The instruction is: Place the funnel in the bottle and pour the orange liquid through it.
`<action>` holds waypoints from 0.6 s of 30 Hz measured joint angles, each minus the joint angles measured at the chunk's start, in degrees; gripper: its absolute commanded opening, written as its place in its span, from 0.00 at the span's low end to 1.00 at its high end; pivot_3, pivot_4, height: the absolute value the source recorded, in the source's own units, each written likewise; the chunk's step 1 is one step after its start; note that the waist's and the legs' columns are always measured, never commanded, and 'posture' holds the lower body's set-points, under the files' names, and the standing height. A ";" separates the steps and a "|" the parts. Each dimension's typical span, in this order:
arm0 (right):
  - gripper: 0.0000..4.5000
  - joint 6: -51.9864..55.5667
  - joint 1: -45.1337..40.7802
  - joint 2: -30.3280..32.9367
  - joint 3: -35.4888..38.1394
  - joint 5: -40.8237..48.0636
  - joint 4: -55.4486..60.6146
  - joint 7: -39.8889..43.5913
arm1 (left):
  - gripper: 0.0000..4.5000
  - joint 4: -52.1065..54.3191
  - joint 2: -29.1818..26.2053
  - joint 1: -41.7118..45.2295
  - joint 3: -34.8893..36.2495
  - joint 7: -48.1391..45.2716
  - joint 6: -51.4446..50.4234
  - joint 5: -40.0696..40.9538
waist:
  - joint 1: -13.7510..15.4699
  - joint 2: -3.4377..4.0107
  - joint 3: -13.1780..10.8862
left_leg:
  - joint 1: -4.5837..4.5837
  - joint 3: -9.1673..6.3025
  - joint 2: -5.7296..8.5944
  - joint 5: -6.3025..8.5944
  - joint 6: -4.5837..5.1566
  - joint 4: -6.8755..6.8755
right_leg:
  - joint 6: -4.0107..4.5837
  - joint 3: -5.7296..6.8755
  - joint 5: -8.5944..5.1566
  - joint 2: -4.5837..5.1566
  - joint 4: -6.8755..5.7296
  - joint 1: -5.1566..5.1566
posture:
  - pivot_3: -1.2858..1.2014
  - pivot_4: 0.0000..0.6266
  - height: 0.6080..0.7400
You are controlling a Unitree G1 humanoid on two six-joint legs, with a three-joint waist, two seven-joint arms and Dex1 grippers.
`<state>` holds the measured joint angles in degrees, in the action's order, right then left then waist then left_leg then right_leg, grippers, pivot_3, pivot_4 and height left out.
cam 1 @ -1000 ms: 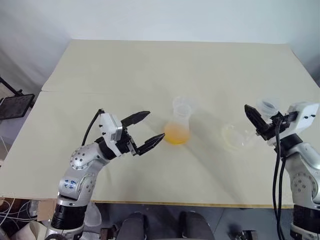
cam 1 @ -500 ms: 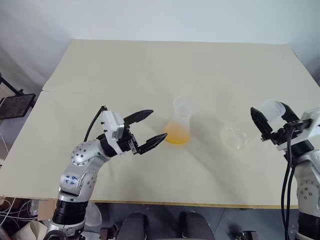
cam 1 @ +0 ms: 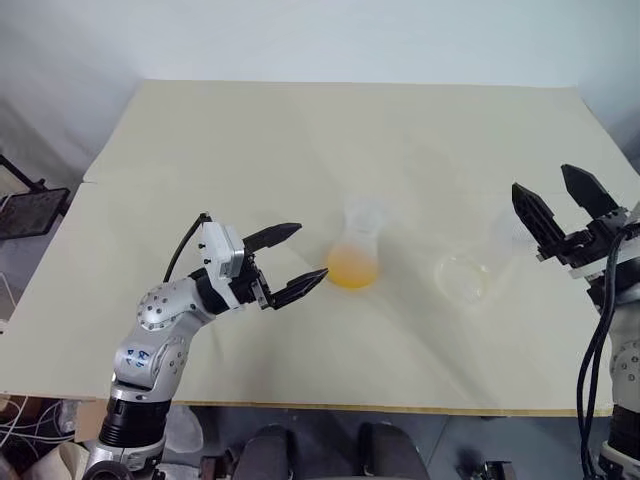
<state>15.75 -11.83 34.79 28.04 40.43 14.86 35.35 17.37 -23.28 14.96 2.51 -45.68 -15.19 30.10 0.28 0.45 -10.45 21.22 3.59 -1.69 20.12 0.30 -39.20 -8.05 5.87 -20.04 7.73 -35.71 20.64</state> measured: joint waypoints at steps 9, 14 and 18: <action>0.99 -4.19 -3.98 3.57 -0.85 -0.27 -0.46 9.12 | 1.00 0.25 -2.67 -2.11 1.24 -1.16 -1.17 0.51 | -0.06 0.00 0.00 | 0.00 0.00 0.00 0.00 0.00 0.00 | 0.00 0.02 0.00 -0.04 0.02 0.00 | 0.52 0.24 1.00; 0.99 1.54 -4.08 7.82 -2.65 6.77 2.61 16.36 | 1.00 0.38 -6.59 -3.22 3.33 -3.20 -2.72 2.28 | -0.13 0.00 0.00 | -0.01 -0.07 -0.09 0.00 0.00 0.01 | 0.00 0.04 0.00 -0.04 0.01 -0.01 | 0.52 0.24 1.00; 0.99 2.10 4.80 10.39 -5.69 6.32 6.78 25.25 | 1.00 0.63 -9.87 -5.92 4.71 -5.42 -3.53 3.37 | 0.44 -0.06 -0.03 | 0.00 -0.10 -0.06 0.02 0.03 0.04 | 0.00 0.07 0.00 0.00 0.11 -0.07 | 0.52 0.24 1.00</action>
<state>17.85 -7.03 45.18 22.35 46.75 21.64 60.60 18.00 -33.14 9.04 7.22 -51.10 -18.72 33.47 0.71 0.39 -10.48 21.22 3.50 -1.75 20.14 0.33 -39.16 -8.06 5.94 -20.04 7.73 -35.60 20.56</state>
